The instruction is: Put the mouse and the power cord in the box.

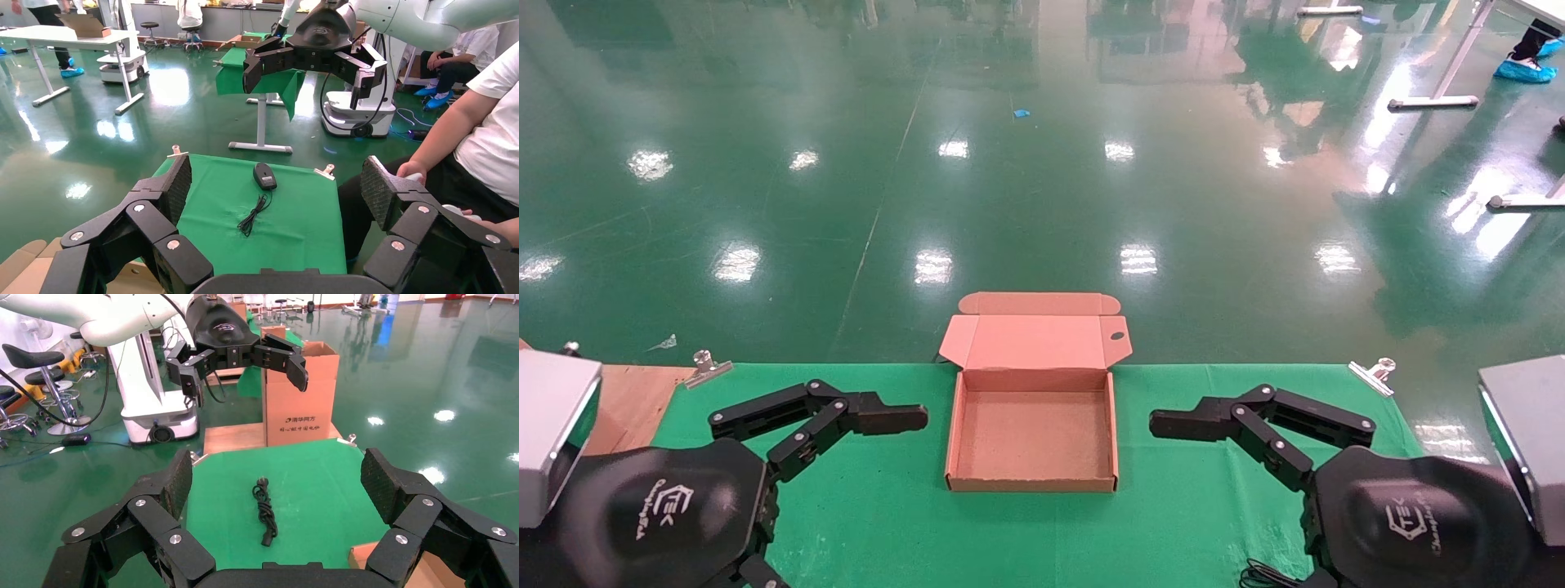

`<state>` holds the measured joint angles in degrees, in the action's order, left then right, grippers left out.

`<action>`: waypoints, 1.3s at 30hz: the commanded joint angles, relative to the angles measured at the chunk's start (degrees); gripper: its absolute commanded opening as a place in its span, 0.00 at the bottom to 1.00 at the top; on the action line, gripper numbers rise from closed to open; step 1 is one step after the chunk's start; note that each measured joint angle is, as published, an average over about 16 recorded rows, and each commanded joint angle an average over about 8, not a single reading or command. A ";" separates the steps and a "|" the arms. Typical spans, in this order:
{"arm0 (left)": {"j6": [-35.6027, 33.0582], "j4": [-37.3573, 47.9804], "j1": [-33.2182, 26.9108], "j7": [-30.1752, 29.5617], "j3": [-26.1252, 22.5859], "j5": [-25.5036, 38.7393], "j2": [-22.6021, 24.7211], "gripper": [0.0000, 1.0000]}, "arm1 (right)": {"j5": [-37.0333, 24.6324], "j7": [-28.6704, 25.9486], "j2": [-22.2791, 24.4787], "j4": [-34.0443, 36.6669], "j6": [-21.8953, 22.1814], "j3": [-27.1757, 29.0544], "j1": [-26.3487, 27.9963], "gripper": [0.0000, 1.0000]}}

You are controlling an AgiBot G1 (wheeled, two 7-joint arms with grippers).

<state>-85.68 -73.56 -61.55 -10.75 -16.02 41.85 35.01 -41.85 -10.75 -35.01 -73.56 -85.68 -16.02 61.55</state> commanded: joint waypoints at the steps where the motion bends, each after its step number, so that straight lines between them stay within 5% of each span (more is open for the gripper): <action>1: 0.00 0.00 0.00 0.00 0.00 0.00 0.00 1.00 | 0.00 0.00 0.00 0.00 0.00 0.00 0.00 1.00; 39: -0.84 0.01 -0.53 0.79 -0.57 1.36 0.03 1.00 | -2.17 0.86 -0.46 0.27 -0.06 -0.91 0.27 1.00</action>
<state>-86.95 -72.53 -62.42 -9.49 -17.17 44.36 35.19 -46.34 -9.06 -36.06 -73.15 -86.09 -17.89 62.88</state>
